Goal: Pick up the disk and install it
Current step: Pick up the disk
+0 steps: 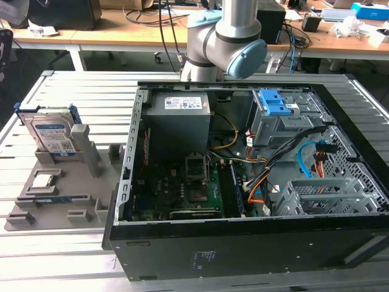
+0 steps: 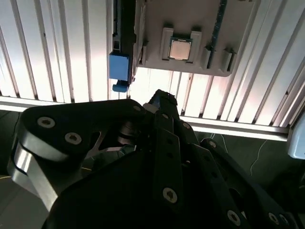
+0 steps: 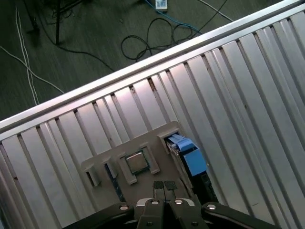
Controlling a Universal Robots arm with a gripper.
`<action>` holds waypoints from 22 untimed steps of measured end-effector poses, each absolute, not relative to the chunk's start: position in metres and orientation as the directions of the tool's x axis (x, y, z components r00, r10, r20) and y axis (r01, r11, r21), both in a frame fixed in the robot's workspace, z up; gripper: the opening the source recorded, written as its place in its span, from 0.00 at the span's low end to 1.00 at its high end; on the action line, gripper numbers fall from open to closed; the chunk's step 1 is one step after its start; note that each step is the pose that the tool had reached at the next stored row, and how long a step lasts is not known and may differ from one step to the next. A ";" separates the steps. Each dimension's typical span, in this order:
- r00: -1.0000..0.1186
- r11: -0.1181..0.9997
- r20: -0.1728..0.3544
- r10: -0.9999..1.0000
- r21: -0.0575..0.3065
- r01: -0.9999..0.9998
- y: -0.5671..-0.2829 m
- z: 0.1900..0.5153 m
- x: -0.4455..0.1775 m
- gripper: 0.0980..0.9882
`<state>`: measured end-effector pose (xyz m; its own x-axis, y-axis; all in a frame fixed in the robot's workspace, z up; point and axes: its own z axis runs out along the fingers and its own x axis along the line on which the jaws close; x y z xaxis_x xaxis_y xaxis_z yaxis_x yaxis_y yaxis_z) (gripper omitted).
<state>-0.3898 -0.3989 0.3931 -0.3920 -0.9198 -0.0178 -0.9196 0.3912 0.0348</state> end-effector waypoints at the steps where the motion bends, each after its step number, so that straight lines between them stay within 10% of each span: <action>1: -0.376 0.376 -0.018 -0.926 0.035 -0.926 -0.399 0.393 -0.390 0.01; 22: -0.103 0.102 -0.018 -0.995 0.035 -0.994 -0.399 0.393 -0.390 0.01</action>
<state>-0.3895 -0.3988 0.3931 -0.1032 -0.9945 -0.0178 -0.9941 0.1025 0.0349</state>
